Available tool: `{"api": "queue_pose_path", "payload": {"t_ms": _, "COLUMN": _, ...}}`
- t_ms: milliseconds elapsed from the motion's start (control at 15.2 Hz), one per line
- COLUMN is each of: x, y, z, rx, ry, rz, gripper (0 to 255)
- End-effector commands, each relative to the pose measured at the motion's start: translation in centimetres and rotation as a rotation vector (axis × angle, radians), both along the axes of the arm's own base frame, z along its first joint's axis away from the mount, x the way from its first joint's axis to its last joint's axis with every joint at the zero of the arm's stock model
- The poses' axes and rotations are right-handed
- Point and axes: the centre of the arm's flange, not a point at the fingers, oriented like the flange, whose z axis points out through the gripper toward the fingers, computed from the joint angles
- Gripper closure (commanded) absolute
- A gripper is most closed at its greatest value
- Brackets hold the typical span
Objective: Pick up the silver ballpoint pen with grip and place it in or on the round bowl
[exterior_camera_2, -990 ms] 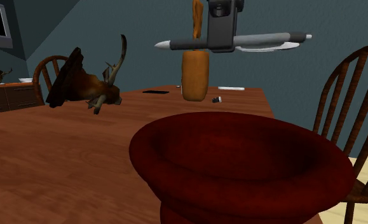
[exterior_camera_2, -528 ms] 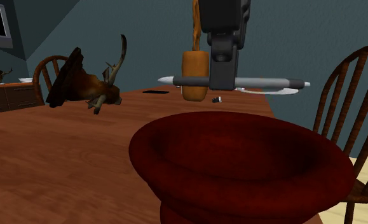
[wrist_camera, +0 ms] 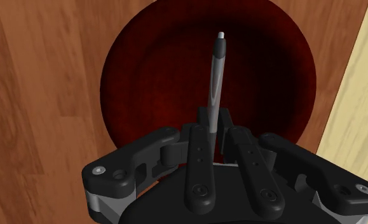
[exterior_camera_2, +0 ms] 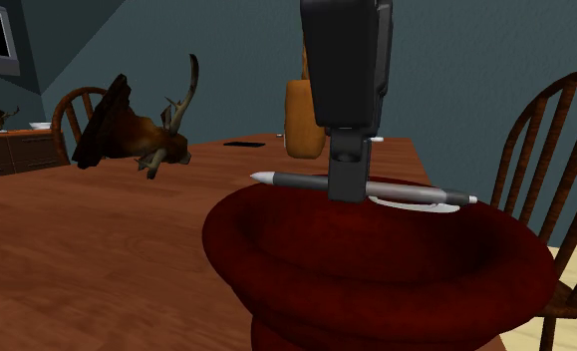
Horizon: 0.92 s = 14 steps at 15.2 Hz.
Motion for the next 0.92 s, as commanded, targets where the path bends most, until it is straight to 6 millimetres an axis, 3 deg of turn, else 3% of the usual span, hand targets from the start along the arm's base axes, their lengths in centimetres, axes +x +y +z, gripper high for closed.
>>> {"api": "queue_pose_path", "payload": {"t_ms": 0, "x": 0.0, "y": -0.1, "z": -0.1, "rx": 0.0, "ry": 0.0, "rz": 0.0, "gripper": 255}}
{"api": "queue_pose_path", "payload": {"t_ms": 330, "x": 0.0, "y": -0.1, "z": -0.1, "rx": 0.0, "ry": 0.0, "rz": 0.0, "gripper": 255}}
{"api": "queue_pose_path", "payload": {"t_ms": 396, "x": 0.0, "y": -0.1, "z": -0.1, "rx": 0.0, "ry": 0.0, "rz": 0.0, "gripper": 0}}
{"api": "queue_pose_path", "payload": {"t_ms": 726, "x": 0.0, "y": -0.1, "z": -0.1, "rx": 0.0, "ry": 0.0, "rz": 0.0, "gripper": 0}}
{"api": "queue_pose_path", "payload": {"t_ms": 858, "x": 0.2, "y": -0.2, "z": 2.5, "rx": 0.0, "ry": 0.0, "rz": 0.0, "gripper": 0}}
